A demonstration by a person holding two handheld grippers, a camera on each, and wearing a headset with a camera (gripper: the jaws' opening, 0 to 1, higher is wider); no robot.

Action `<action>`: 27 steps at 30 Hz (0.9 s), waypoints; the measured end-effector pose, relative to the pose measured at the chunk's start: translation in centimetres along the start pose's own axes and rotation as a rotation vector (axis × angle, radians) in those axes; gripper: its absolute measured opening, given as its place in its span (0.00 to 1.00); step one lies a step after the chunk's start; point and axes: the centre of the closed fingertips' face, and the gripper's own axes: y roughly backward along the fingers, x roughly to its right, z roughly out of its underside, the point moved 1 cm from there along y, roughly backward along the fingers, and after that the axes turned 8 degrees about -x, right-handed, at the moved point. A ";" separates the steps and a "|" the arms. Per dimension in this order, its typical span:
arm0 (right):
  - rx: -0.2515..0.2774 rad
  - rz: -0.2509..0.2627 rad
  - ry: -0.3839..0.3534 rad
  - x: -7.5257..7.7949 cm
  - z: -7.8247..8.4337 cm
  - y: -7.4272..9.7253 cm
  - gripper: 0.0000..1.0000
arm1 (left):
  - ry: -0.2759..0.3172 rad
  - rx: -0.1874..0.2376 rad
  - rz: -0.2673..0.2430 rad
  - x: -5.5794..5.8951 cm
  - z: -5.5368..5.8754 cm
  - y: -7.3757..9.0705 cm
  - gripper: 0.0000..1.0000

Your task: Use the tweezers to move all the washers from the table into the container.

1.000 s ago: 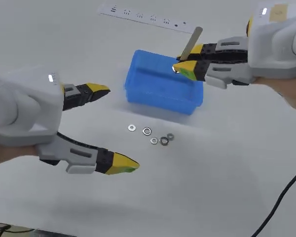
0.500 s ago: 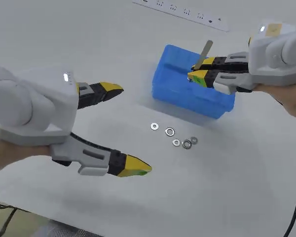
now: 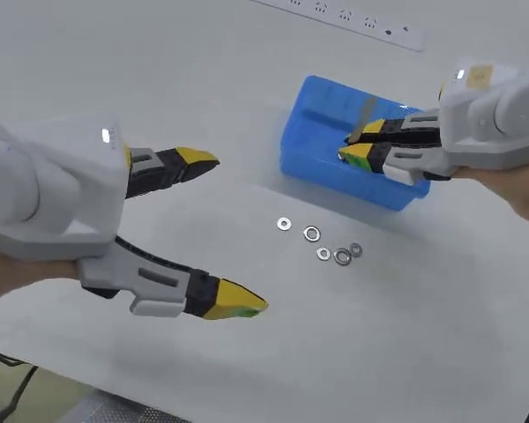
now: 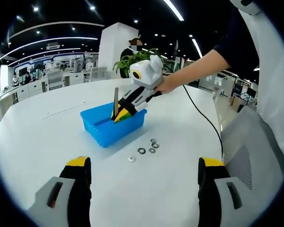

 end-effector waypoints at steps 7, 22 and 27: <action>0.011 -0.002 -0.015 0.0 -0.1 0.1 0.10 | 0.007 -0.007 0.001 0.2 0.1 0.1 0.99; 0.025 -0.003 -0.015 0.1 -1.0 0.7 0.10 | 0.020 -0.003 -0.008 0.1 0.0 0.6 0.99; 0.026 0.012 -0.003 0.3 -1.3 1.1 0.09 | 0.026 0.012 -0.015 -0.3 -0.9 0.7 0.98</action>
